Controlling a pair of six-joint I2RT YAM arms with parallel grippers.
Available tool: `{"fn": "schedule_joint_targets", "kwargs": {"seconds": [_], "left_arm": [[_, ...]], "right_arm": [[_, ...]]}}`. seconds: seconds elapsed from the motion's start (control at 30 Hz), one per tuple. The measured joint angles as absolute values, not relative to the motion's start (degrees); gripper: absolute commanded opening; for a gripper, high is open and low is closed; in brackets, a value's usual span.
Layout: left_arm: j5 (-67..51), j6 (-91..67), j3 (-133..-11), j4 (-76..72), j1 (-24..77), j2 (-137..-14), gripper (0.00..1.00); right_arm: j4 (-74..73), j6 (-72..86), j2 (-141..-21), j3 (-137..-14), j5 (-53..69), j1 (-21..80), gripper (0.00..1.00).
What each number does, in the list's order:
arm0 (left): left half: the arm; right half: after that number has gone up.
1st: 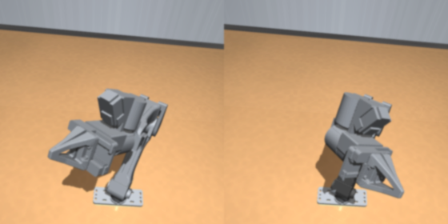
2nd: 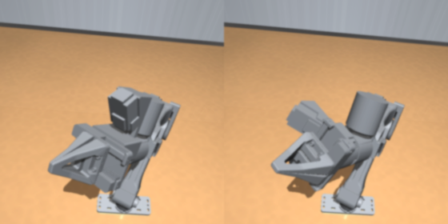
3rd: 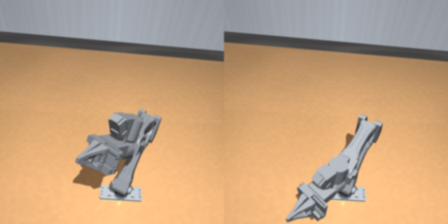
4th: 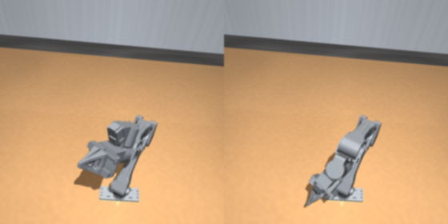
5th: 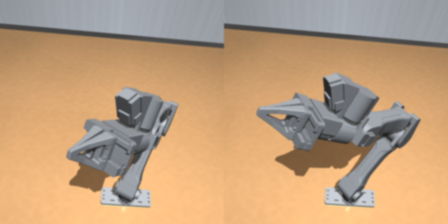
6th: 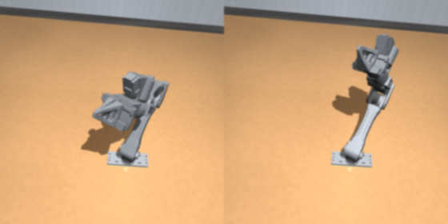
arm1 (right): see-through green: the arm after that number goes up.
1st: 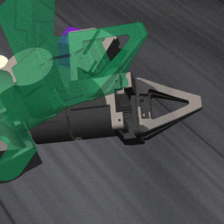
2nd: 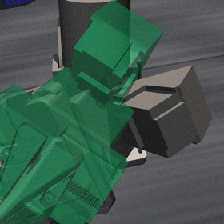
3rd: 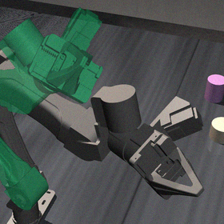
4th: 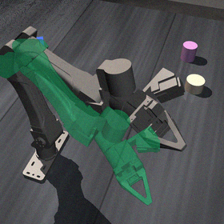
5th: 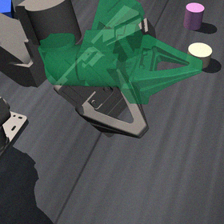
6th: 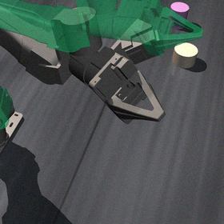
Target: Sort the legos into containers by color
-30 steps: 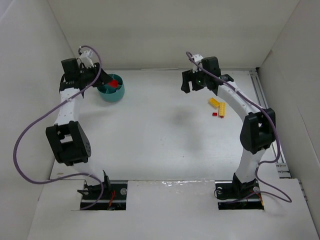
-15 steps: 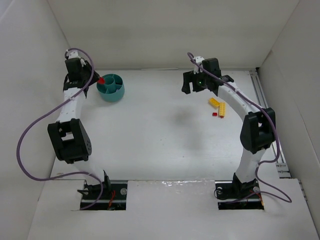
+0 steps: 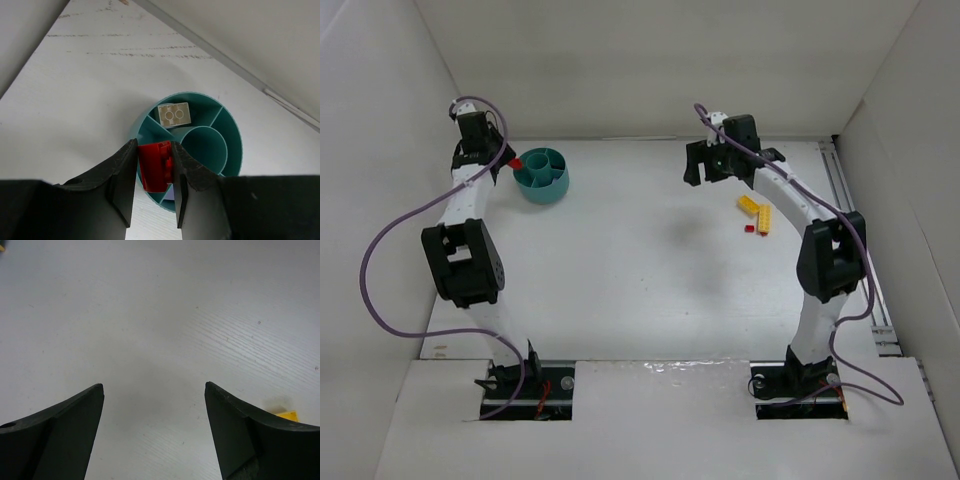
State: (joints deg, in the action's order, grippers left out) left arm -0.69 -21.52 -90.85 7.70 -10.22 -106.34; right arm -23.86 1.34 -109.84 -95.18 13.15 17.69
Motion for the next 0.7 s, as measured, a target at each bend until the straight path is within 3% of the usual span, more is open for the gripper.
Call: {"fn": "schedule_joint_targets", "kwargs": {"seconds": [0.33, 0.43, 0.53, 0.57, 0.67, 0.7], "left_arm": [[1.6, -19.7, -93.3, 9.6, -8.9, -109.8, 0.0], [1.8, -19.3, -94.3, 10.3, -8.3, -110.8, 0.11], [2.3, -18.9, -95.1, 10.7, -8.0, -112.0, 0.13], [2.3, -18.8, -95.2, 10.9, -7.9, -112.3, 0.19], [2.6, -18.7, -95.3, 11.3, -7.9, -113.2, 0.23], [2.7, -18.5, -95.4, 11.6, -7.9, -113.4, 0.3]], "right_arm": [[-24.6, 1.3, -111.9, -98.1, 12.6, 17.0, 0.86], [-25.0, 1.3, -112.2, -98.2, 12.4, 16.8, 0.86], [-25.3, 1.3, -112.3, -98.2, 12.3, 16.8, 0.88], [-25.3, 1.3, -112.3, -98.2, 12.2, 16.8, 0.88], [-25.3, 1.3, -112.5, -98.2, 12.2, 16.5, 0.88], [-25.3, 1.3, -112.6, -98.2, 12.1, 16.5, 0.88]]}}
